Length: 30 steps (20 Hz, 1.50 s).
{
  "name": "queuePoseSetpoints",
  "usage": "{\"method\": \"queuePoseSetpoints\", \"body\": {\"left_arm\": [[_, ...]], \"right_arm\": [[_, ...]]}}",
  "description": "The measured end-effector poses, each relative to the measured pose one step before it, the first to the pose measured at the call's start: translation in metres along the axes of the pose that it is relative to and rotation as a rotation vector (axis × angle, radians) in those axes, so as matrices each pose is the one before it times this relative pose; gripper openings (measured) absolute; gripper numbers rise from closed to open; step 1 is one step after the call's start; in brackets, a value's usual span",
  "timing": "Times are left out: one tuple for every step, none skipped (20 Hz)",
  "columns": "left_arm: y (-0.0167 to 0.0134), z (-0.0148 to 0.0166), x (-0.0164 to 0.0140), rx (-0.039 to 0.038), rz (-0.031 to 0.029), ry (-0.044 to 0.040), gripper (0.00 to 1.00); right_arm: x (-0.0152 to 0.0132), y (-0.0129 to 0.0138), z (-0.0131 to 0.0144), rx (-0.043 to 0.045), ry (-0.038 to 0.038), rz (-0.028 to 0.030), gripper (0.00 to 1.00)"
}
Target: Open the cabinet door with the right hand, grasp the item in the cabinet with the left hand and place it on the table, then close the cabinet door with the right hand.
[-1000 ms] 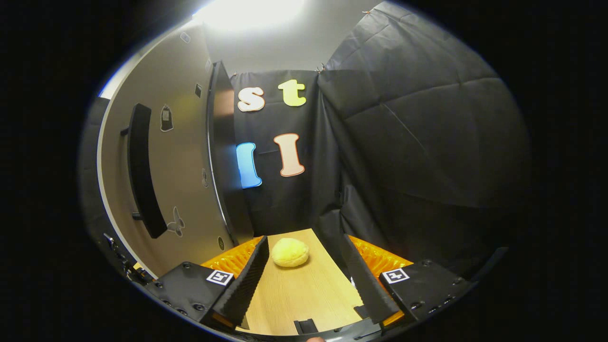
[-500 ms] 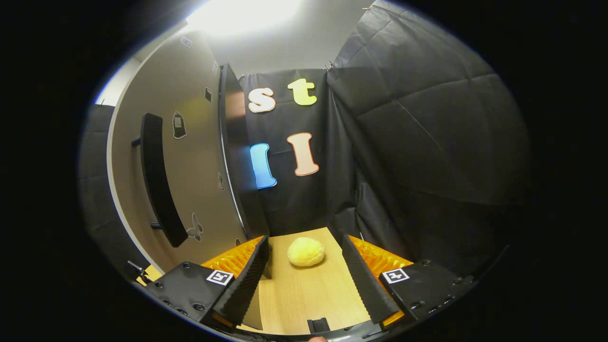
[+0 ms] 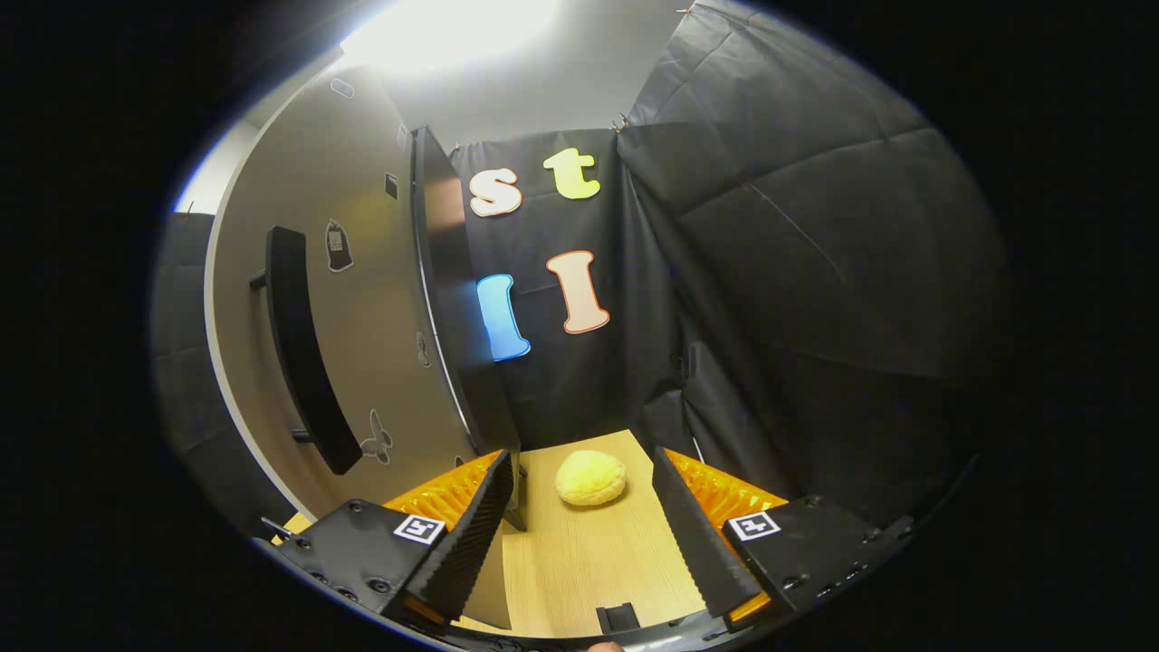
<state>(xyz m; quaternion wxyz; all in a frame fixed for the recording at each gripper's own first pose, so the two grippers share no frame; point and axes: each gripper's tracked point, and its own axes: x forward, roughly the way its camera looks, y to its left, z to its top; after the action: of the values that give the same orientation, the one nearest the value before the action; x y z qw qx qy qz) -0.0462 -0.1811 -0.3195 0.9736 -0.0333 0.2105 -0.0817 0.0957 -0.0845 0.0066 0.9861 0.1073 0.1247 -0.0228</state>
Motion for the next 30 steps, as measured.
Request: {"method": "queuePoseSetpoints", "body": {"left_arm": [[0.00009, -0.00044, -0.00096, -0.00288, 0.0014, 0.00449, 0.49], [-0.00012, 0.00145, -0.00098, -0.00021, -0.00022, -0.00156, 0.53], [0.00077, -0.00071, -0.00117, 0.00275, -0.00201, 0.00336, 0.56], [0.00023, 0.00132, -0.0019, 0.00364, 0.00085, 0.0015, 0.55], [-0.00057, 0.00168, -0.00087, 0.00368, -0.00103, 0.00093, 0.58], [-0.00075, 0.0034, -0.00058, 0.00625, 0.00143, -0.00145, 0.66], [-0.00024, 0.00255, -0.00072, 0.00724, 0.00124, -0.00234, 0.75], [-0.00074, 0.00322, -0.00088, 0.00607, 0.0001, 0.00204, 0.84], [-0.00143, 0.00149, -0.00108, 0.00475, -0.00334, 0.00456, 0.84], [-0.00089, 0.00458, -0.00188, 0.00447, 0.00074, 0.00216, 0.84], [0.00058, 0.00586, -0.00187, 0.00358, 0.00309, -0.00034, 0.84], [0.00059, 0.01126, -0.004, 0.00057, 0.00512, -0.0045, 0.84], [-0.00022, 0.01247, -0.00555, -0.00482, 0.00279, -0.00813, 0.84], [-0.00085, 0.01794, -0.00552, -0.00632, -0.0011, -0.01731, 0.84], [-0.00073, 0.02088, -0.00707, -0.00294, 0.00132, -0.02379, 0.84], [0.0003, 0.02341, -0.00695, -0.00102, 0.00451, -0.03072, 0.84], [0.00148, 0.02333, -0.00469, -0.00298, 0.00534, -0.03354, 0.84], [0.00109, 0.02113, -0.00521, -0.00572, 0.00339, -0.02951, 0.84], [0.00325, 0.01978, -0.00567, -0.00366, 0.00573, -0.02077, 0.84], [0.00427, 0.01675, -0.00271, 0.00455, 0.00772, -0.00794, 0.84], [0.0055, 0.01362, -0.0022, 0.00026, 0.0038, -0.01315, 0.84], [0.00453, 0.0154, -0.00165, -0.00259, 0.00234, -0.01351, 0.84], [0.00504, 0.01319, -0.00111, -0.0071, -0.00002, -0.01763, 0.84], [0.00655, 0.01178, 0.00037, -0.00914, 0.00087, -0.01555, 0.84], [0.00773, 0.00723, 0.0014, -0.00682, -0.0008, -0.00205, 0.84], [0.01196, 0.00291, 0.00066, -0.00932, -0.00164, -0.00031, 0.84], [0.0113, 0.00251, 0.00243, -0.0105, -0.00393, -0.01309, 0.84], [0.01053, 0.00801, 0.00084, -0.00197, -0.00643, -0.01881, 0.84], [0.01284, 0.00658, -0.00038, 0.00573, 0.0021, -0.0178, 0.84], [0.0133, 0.00179, 0.00059, 0.00964, -0.00006, -0.0092, 0.84]], "right_arm": [[0.00135, 0.00072, -0.00041, -0.00027, 0.00007, 0.00165, 0.98], [0.00031, 0.00073, -0.00125, 0.0016, 0.00084, 0.00236, 0.98], [0.00209, 0.00076, -0.00073, 0.00311, 0.00238, 0.00271, 0.98], [0.00154, -0.00028, -0.00152, 0.00301, 0.00372, 0.00123, 0.92], [0.00227, -0.00077, -0.00128, 0.00255, 0.0035, 0.00051, 0.92], [0.00188, -0.00007, -0.00158, 0.00255, 0.00303, -0.00046, 0.92], [0.00179, -0.00098, -0.00005, 0.00373, 0.00231, -0.00039, 0.92], [0.00227, -0.00083, -0.00139, 0.00416, 0.00159, -0.00161, 0.92], [0.0019, -0.00048, 0.00124, 0.00207, -0.00028, 0.00064, 0.92], [0.00031, 0.0007, -0.00004, 0.00069, -0.00191, 0.00238, 0.92], [0.00123, 0.00023, 0.0012, 0.00048, -0.00144, 0.00368, 0.92], [0.00196, -0.00002, 0.00089, 0.00151, -0.00024, 0.00459, 0.92], [0.00025, -0.00022, 0.00253, 0.00305, -0.00039, 0.00644, 0.92], [0.00047, 0.00111, 0.00363, 0.00359, 0.00032, 0.00802, 0.92], [0.00035, -0.00074, 0.00583, 0.0037, 0.00073, 0.00614, 0.92], [-0.00072, 0.00109, 0.00496, 0.00245, -0.0017, 0.00851, 0.92], [-0.00078, 0.00231, 0.00633, -0.00475, -0.00387, 0.01207, 0.92], [-0.0014, 0.00106, 0.00634, -0.00839, -0.00754, 0.00456, 0.92], [-0.00157, 0.00182, 0.00577, -0.00923, -0.00448, 0.00387, 0.92], [-0.00225, 0.00592, 0.00362, -0.00859, -0.00017, 0.00914, 0.92], [-0.002, 0.00795, 0.00471, -0.01203, -0.00334, 0.01335, 0.92], [-0.00378, 0.0096, 0.00521, -0.01921, -0.00829, 0.01357, 0.92], [-0.00292, 0.00754, 0.00618, -0.02469, -0.012, 0.00649, 0.92], [-0.0042, 0.00683, 0.00514, -0.02653, -0.01187, 0.00254, 0.92], [-0.00395, 0.00848, 0.00481, -0.02418, -0.01081, 0.00368, 0.92], [-0.00458, 0.0109, 0.00377, -0.02195, -0.0127, 0.00562, 0.92], [-0.00309, 0.01271, 0.0032, -0.02092, -0.00576, 0.01726, 0.92], [-0.00601, 0.00334, 0.00059, -0.04617, -0.00753, -0.02793, 0.92], [0.00168, 0.00079, 0.00237, -0.05844, -0.01167, -0.0339, 0.9], [-0.00685, -0.00151, 0.00171, -0.04901, -0.00679, -0.03153, 0.87]]}}
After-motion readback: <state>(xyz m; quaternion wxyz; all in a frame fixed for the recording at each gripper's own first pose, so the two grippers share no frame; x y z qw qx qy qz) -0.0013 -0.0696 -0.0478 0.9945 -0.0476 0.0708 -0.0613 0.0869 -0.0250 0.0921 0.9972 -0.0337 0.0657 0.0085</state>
